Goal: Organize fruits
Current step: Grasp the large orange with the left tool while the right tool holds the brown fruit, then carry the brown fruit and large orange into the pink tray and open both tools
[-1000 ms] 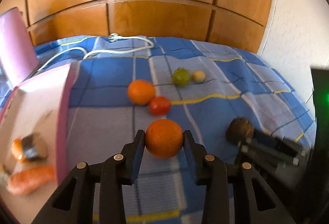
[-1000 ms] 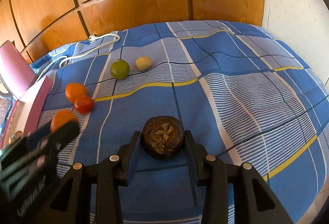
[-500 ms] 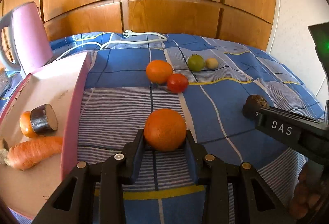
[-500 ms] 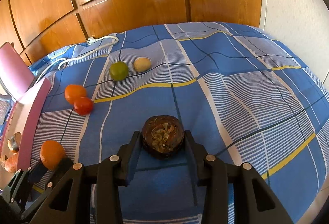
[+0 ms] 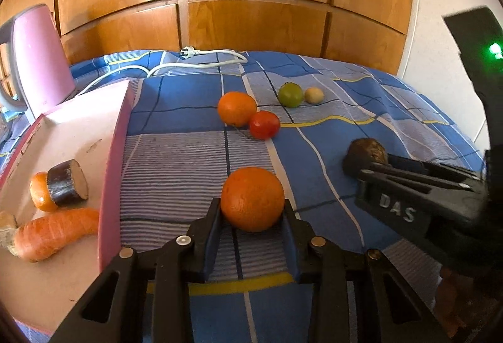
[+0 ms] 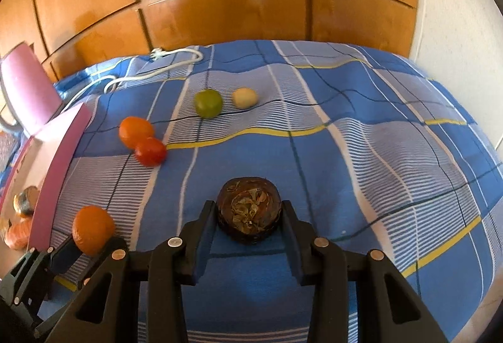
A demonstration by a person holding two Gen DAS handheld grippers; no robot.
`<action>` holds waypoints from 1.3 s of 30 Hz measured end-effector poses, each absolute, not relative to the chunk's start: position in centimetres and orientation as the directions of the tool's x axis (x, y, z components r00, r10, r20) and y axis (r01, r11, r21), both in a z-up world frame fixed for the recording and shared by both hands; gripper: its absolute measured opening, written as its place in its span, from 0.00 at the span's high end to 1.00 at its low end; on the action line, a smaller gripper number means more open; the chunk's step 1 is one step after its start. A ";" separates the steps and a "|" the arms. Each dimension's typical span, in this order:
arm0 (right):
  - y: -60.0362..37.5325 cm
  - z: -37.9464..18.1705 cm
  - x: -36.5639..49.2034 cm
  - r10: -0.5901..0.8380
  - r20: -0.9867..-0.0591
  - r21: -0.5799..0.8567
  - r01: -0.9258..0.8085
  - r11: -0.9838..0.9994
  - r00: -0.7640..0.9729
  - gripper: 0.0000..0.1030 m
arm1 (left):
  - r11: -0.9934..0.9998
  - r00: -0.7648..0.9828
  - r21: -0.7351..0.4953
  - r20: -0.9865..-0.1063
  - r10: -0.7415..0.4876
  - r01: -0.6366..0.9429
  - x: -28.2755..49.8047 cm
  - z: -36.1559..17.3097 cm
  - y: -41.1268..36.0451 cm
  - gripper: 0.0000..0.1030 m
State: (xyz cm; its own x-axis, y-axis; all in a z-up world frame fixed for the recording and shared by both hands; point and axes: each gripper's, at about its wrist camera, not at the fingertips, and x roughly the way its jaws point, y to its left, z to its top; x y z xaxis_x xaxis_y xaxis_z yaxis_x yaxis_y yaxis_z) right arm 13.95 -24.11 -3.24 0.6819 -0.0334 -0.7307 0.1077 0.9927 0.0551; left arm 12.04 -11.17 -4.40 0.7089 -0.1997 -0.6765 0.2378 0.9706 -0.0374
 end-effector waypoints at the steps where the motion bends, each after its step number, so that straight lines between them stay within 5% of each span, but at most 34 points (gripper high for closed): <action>1: -23.9 -3.2 13.9 -0.031 -0.728 0.052 0.101 0.994 0.685 0.60 | 0.969 0.704 -0.046 -0.679 -0.207 0.241 11.8 -4.3 -11.0 0.66; 19: -21.1 -1.1 10.9 0.031 -0.646 0.016 -0.027 1.000 0.763 0.61 | 0.976 0.760 -0.053 -0.619 -0.199 0.212 6.9 -0.2 -7.7 0.66; 39: -16.5 0.1 7.1 0.157 -0.683 0.048 -0.171 0.984 0.713 0.61 | 0.991 0.821 -0.112 -0.571 -0.009 -0.067 5.8 3.0 0.5 0.66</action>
State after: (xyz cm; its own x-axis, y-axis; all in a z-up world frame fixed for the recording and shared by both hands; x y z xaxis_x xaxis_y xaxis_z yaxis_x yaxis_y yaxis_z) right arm 7.09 -16.54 0.08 0.7132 0.1573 -0.6831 -0.1706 0.9842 0.0485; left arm 5.80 0.52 3.04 0.8212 -0.0085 -0.5706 -0.0675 0.9914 -0.1119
